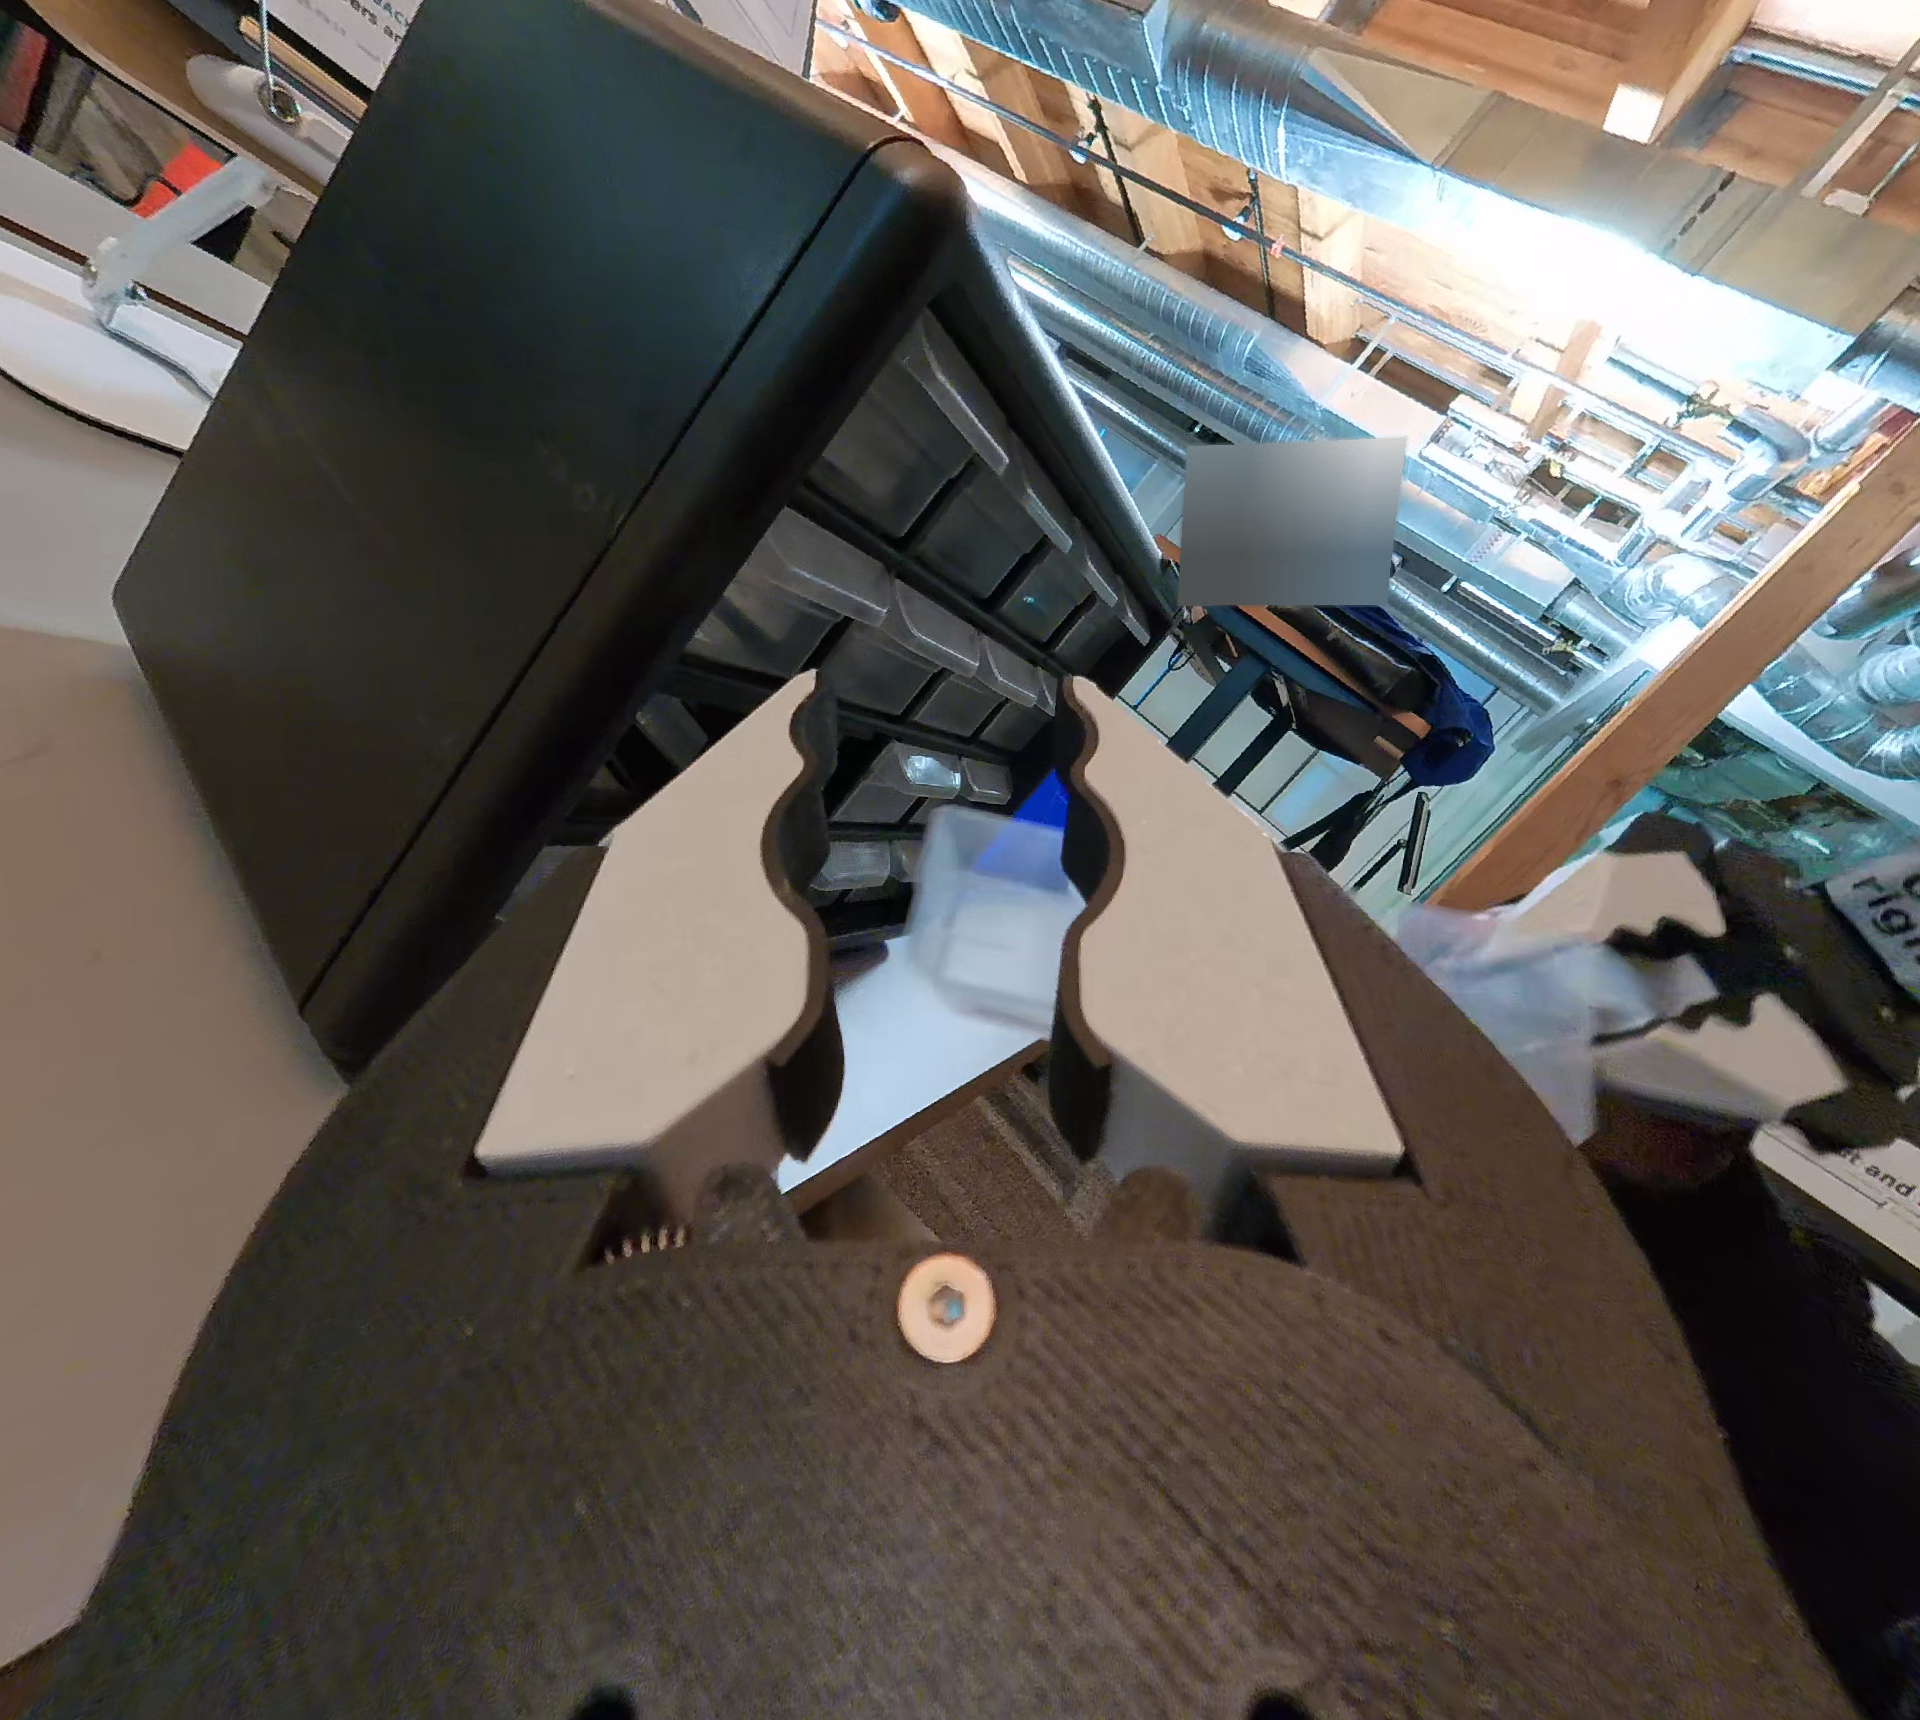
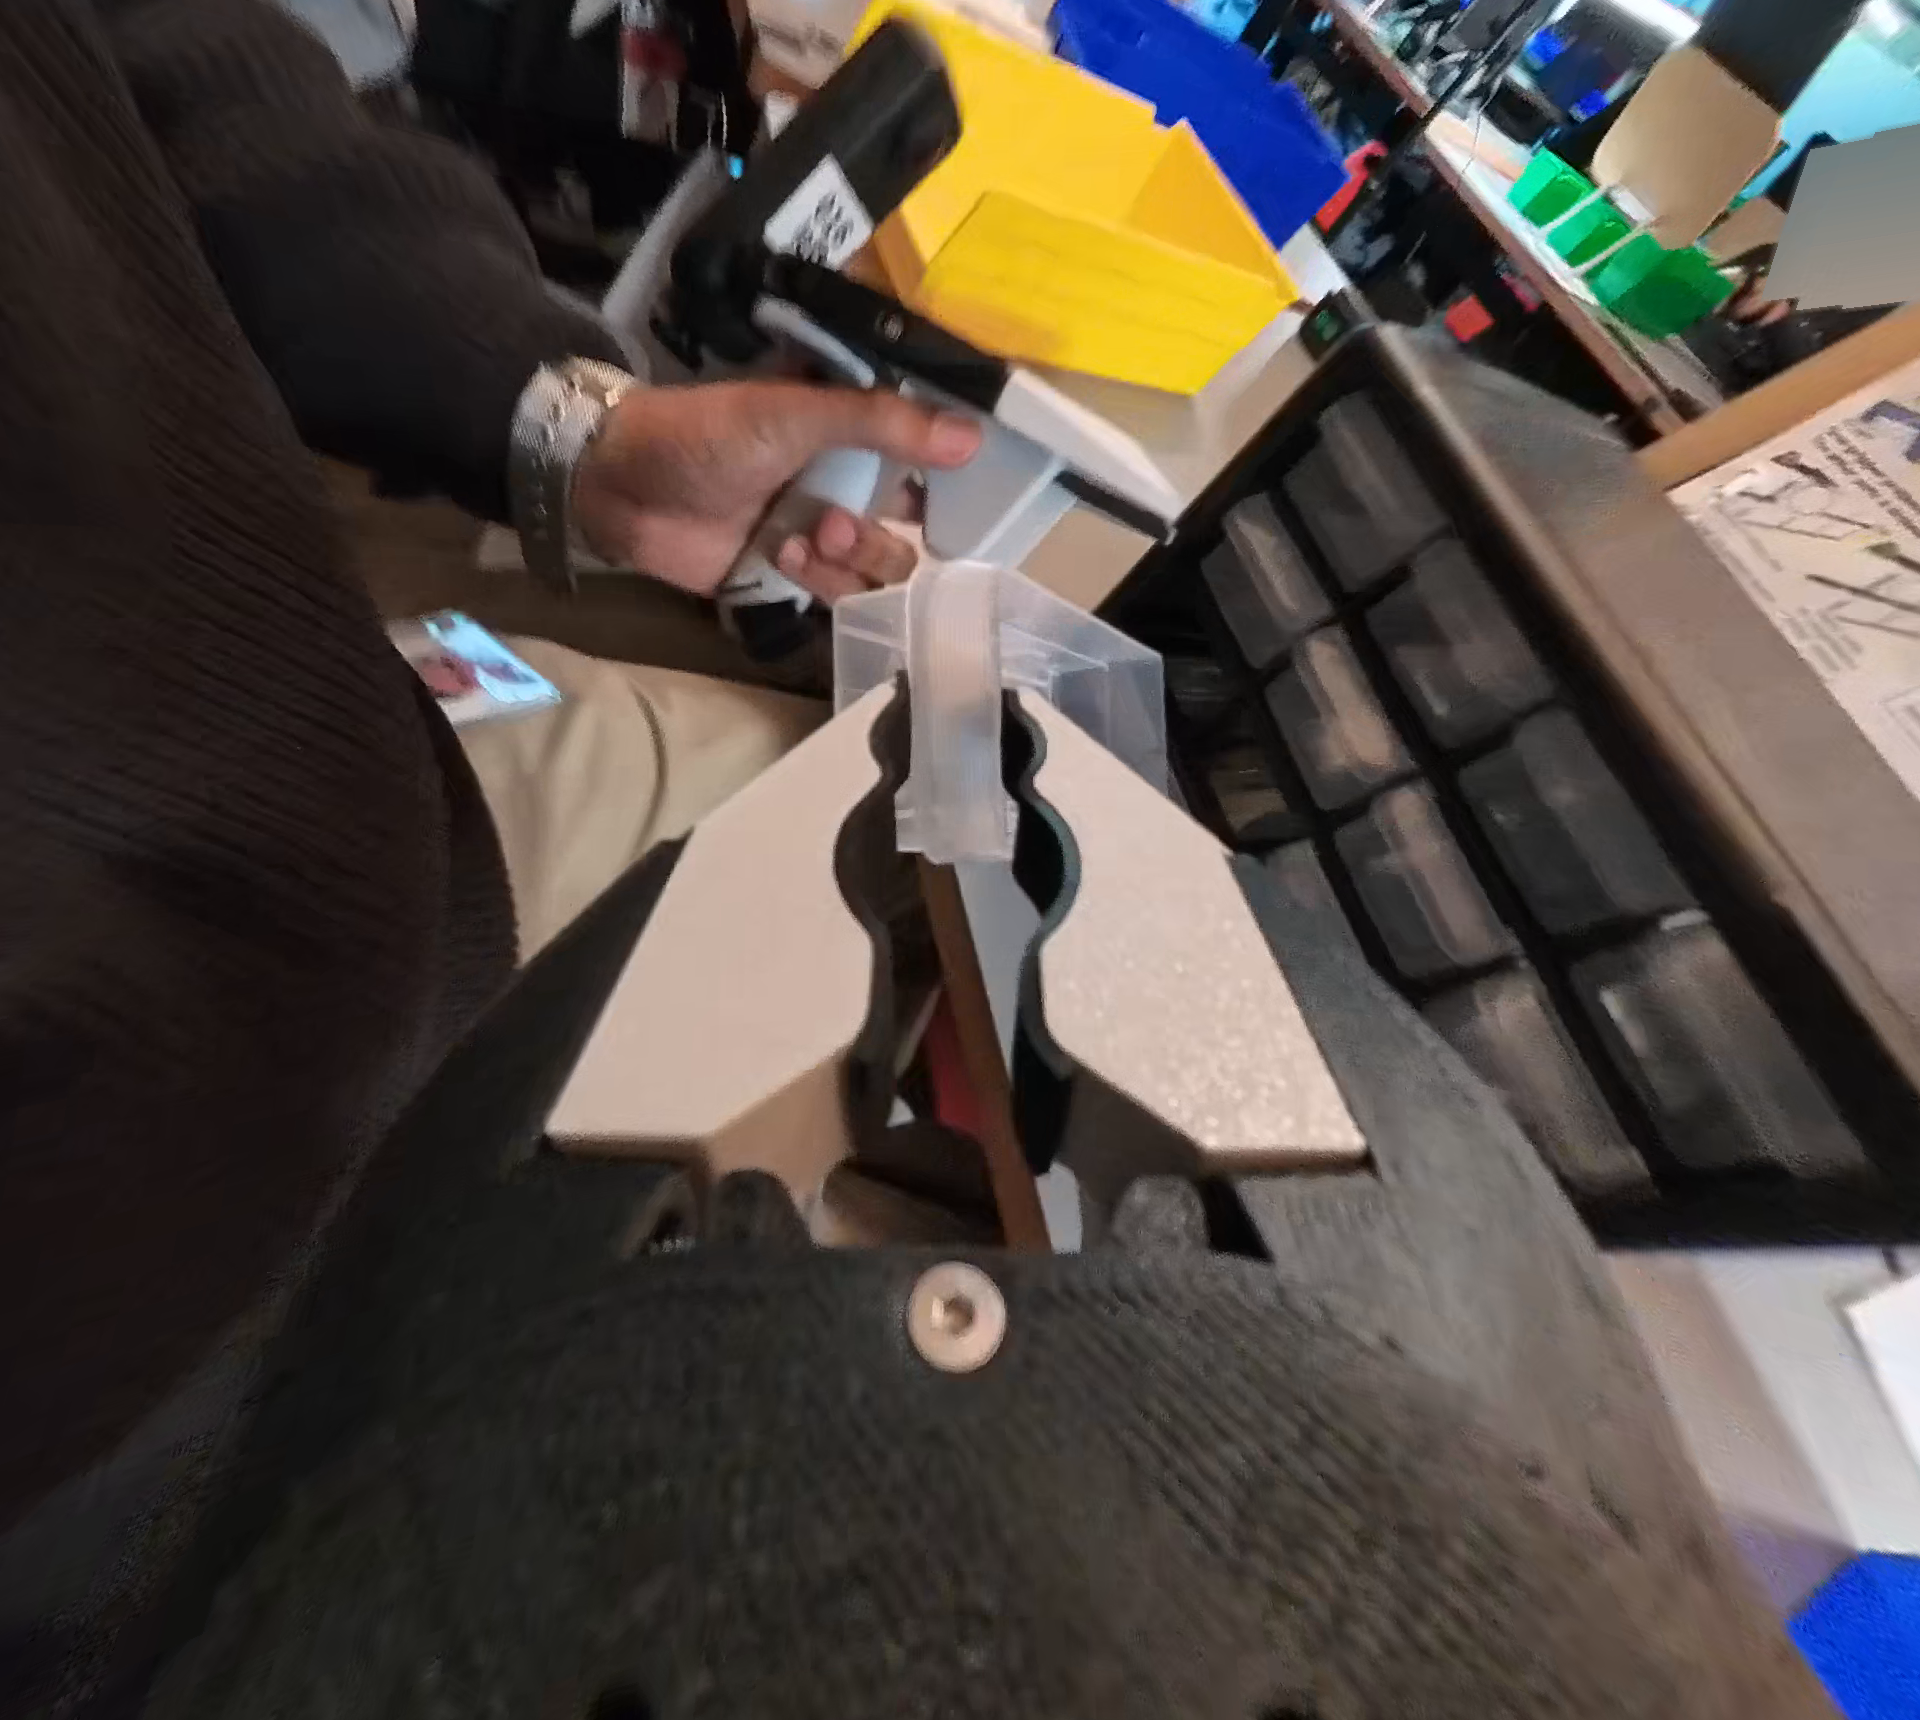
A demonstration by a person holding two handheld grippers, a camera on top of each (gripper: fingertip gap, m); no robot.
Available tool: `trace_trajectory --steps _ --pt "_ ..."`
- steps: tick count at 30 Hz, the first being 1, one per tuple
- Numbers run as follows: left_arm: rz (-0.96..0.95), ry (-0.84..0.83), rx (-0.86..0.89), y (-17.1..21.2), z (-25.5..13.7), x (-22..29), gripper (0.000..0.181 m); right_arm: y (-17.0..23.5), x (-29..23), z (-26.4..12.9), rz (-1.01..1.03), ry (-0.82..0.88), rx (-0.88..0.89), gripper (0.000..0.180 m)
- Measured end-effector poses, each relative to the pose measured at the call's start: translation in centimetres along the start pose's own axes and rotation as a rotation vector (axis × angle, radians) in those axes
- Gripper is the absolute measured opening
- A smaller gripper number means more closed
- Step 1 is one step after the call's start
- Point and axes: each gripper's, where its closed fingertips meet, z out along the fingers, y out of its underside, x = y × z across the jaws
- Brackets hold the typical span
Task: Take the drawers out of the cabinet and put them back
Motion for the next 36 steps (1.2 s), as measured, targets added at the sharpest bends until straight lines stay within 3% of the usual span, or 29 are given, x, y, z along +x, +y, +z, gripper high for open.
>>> trace_trajectory --steps 3,8,11,14,19,22,29,36 --pt "0.003 0.003 -0.010 0.3 0.1 0.1 0.039 -1.7 2.0 -4.8 0.088 0.053 0.089 0.016" --pt "-0.019 0.008 -0.030 0.9 0.4 0.2 0.039 -1.4 9.6 -15.0 0.085 0.386 0.121 0.016" --pt "-0.020 0.011 -0.039 1.2 0.6 0.3 0.039 2.9 15.4 -19.1 0.041 0.619 -0.036 0.016" --pt "-0.011 0.018 -0.047 1.5 0.7 0.5 0.038 10.7 21.5 -21.0 0.067 0.768 -0.281 0.016" --pt "-0.009 0.034 -0.064 1.9 0.8 0.8 0.035 26.7 28.9 -19.7 0.280 0.807 -0.621 0.016" --pt "-0.011 0.033 -0.069 2.0 0.9 0.7 0.035 32.6 31.4 -17.2 0.345 0.785 -0.733 0.016" --pt "-0.031 0.020 -0.074 2.0 0.6 0.1 0.035 36.9 34.4 -10.8 0.544 0.682 -0.739 0.017" --pt "-0.026 0.033 -0.087 2.2 0.5 0.4 0.035 39.4 36.2 -10.2 0.804 0.660 -0.643 0.016"
